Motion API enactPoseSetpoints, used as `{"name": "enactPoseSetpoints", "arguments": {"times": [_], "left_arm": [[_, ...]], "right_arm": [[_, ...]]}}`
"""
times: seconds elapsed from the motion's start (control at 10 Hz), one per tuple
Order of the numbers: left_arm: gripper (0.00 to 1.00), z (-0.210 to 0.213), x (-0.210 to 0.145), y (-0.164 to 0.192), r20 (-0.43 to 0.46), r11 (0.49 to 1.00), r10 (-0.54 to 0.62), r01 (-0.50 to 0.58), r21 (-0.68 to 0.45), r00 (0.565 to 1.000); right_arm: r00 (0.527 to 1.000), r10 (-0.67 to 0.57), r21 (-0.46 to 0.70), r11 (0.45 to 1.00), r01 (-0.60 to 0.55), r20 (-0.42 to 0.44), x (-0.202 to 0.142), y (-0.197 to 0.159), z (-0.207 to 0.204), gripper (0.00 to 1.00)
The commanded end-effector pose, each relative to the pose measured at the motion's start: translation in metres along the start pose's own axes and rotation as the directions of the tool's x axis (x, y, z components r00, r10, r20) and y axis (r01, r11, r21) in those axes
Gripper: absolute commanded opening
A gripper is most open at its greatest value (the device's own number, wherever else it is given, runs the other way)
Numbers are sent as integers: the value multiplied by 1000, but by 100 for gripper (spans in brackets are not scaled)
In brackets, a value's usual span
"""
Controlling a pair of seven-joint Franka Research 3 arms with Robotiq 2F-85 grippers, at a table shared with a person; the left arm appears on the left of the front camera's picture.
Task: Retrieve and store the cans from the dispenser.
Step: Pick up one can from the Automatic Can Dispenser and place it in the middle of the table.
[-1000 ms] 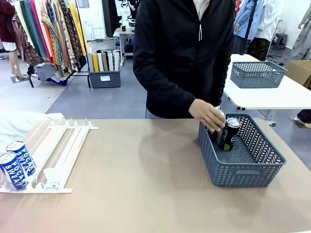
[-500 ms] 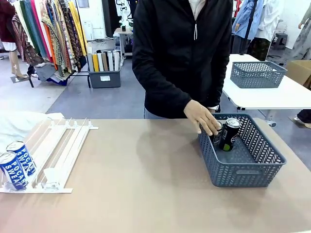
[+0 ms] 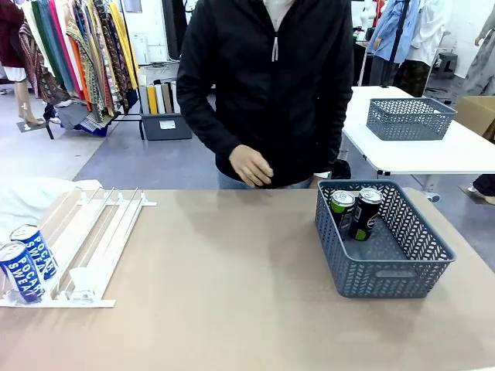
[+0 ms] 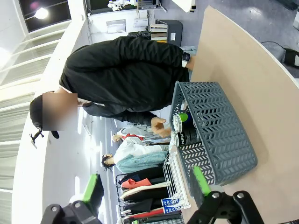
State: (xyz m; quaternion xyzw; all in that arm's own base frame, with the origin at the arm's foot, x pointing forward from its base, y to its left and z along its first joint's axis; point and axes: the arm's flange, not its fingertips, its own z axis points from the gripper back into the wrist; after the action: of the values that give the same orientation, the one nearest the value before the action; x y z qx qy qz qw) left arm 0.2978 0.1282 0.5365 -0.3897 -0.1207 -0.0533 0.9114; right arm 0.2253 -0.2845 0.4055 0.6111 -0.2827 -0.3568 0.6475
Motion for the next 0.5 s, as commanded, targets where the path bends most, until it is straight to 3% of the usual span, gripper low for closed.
{"name": "enactPoseSetpoints", "arguments": {"times": [0.0,0.1,0.3,0.4], "left_arm": [[100,-21,-16,-19,-118,866,-131,171,471,984],[100,-34,-14,-25,-175,819,-142,215,532,974],[100,-56,-8,-34,-204,739,-108,216,639,973],[100,-61,-2,-39,-150,732,-53,140,667,987]], "right_arm": [[1000,-2,2,1000,2,-5,-2,4,1,100],[1000,-2,2,1000,2,-5,-2,4,1,100],[1000,-2,2,1000,2,-5,-2,4,1,100],[1000,-2,2,1000,2,-5,-2,4,1,100]]}}
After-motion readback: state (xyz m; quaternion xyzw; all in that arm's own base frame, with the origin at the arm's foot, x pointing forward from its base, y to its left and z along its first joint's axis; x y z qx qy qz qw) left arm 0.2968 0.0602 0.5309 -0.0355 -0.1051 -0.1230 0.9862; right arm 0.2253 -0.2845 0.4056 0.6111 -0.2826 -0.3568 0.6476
